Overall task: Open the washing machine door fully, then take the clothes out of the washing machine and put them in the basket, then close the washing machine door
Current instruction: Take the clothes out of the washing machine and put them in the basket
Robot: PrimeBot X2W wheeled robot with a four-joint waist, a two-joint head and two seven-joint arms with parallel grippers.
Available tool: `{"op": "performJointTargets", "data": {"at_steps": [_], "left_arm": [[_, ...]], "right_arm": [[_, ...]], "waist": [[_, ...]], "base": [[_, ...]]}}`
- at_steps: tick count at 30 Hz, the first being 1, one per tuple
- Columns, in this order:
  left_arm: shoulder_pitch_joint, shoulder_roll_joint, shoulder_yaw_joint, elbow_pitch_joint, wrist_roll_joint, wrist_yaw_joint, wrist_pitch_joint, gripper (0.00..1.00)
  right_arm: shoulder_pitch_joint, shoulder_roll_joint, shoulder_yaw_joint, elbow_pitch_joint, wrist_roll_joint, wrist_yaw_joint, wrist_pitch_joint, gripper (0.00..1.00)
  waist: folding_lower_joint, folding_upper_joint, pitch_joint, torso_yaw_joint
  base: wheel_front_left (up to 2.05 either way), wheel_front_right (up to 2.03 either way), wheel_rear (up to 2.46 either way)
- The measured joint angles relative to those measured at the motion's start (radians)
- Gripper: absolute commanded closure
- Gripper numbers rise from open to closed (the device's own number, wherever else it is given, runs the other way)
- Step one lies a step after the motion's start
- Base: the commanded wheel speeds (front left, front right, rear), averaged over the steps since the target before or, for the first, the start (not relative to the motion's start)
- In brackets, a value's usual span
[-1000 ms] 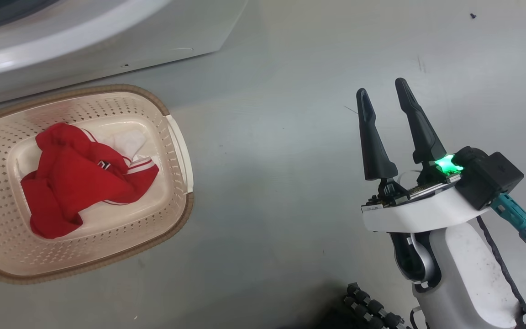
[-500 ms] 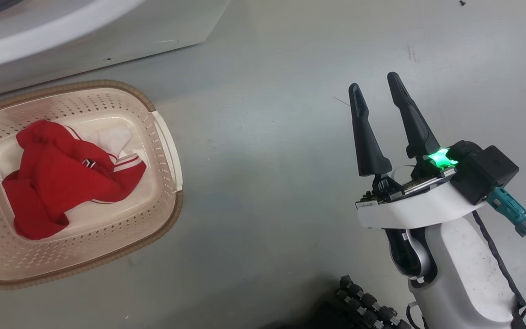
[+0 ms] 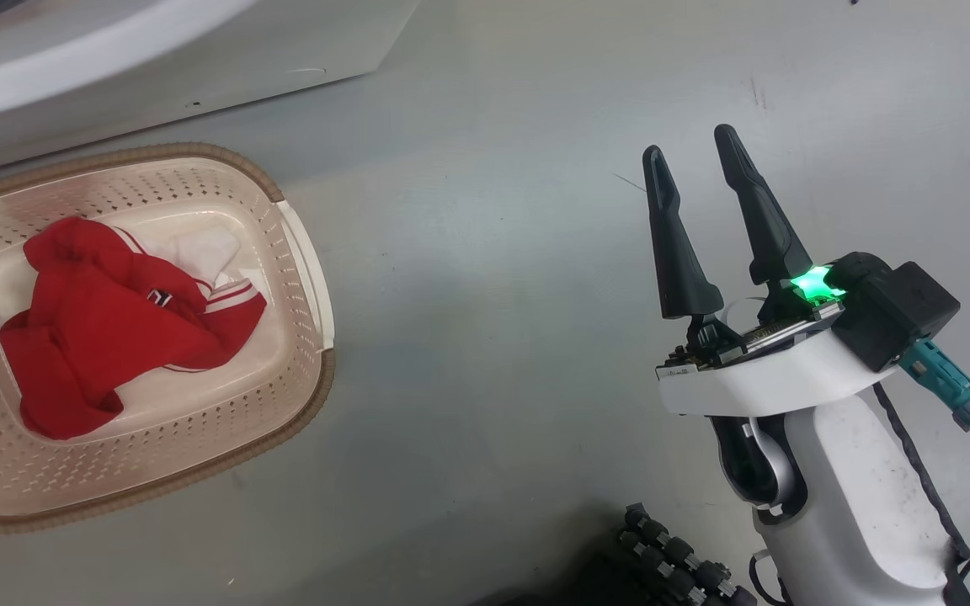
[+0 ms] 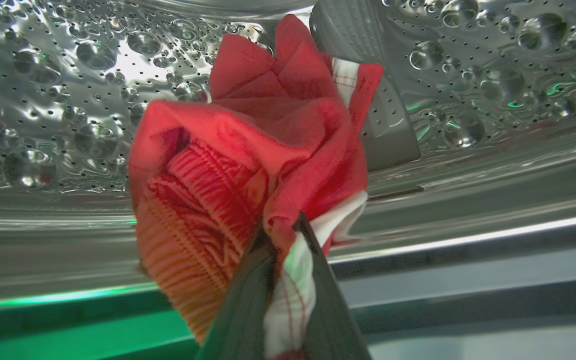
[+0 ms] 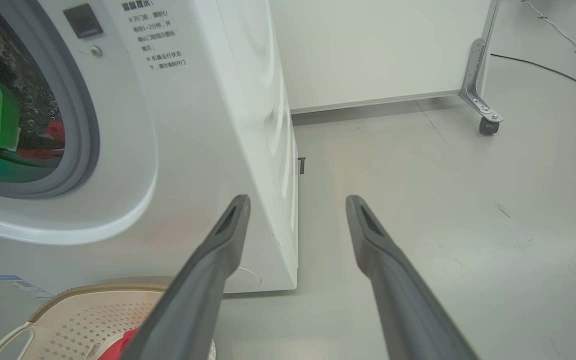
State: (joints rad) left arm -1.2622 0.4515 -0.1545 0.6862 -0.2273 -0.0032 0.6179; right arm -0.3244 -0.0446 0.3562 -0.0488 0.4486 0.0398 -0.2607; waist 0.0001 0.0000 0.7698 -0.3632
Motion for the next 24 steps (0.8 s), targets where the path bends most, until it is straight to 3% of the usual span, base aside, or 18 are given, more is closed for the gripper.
{"op": "performJointTargets", "data": {"at_steps": [12,24], "left_arm": [[-0.010,-0.009,0.002,0.000,-0.002,0.008,-0.031,1.00],[0.005,-0.065,0.028,-0.054,-0.038,0.007,-0.210,1.00]], "right_arm": [[-0.017,0.000,-0.012,0.001,0.000,-0.007,0.000,0.00],[-0.018,0.000,-0.035,0.007,-0.022,-0.007,0.000,0.00]], "waist": [[0.0000,0.0000,0.001,0.011],[0.0000,0.0000,-0.017,0.052]], "base": [[0.00,0.00,0.00],[0.00,0.00,0.00]]}}
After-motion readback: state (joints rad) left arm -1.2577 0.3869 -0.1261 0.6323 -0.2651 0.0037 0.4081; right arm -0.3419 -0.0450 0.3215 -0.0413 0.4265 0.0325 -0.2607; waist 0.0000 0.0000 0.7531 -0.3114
